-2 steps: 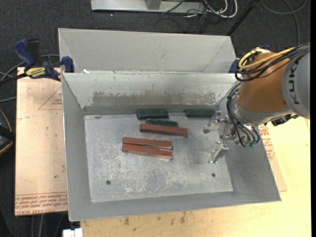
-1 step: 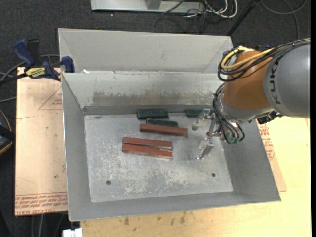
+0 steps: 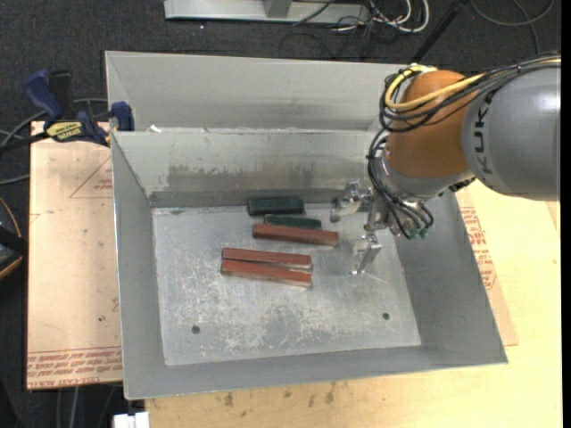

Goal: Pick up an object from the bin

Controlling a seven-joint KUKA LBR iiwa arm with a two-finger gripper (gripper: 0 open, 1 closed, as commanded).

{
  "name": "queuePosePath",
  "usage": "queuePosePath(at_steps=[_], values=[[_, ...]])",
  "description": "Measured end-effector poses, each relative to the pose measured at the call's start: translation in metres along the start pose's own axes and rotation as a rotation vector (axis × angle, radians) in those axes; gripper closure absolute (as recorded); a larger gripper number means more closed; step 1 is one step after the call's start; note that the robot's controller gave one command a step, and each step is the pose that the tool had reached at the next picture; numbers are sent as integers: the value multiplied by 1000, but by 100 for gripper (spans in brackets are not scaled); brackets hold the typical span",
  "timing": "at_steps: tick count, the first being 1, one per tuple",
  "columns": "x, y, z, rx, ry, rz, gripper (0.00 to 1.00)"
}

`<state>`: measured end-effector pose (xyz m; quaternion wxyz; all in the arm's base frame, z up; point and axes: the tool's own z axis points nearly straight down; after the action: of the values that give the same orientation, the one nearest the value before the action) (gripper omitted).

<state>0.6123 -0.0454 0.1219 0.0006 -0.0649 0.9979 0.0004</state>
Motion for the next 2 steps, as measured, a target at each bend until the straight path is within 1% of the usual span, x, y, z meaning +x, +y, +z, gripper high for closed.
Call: queuePosePath(at_steps=[1,2], values=[[-9,43,44,3,-10,6,100],[-9,43,44,3,-10,6,100]])
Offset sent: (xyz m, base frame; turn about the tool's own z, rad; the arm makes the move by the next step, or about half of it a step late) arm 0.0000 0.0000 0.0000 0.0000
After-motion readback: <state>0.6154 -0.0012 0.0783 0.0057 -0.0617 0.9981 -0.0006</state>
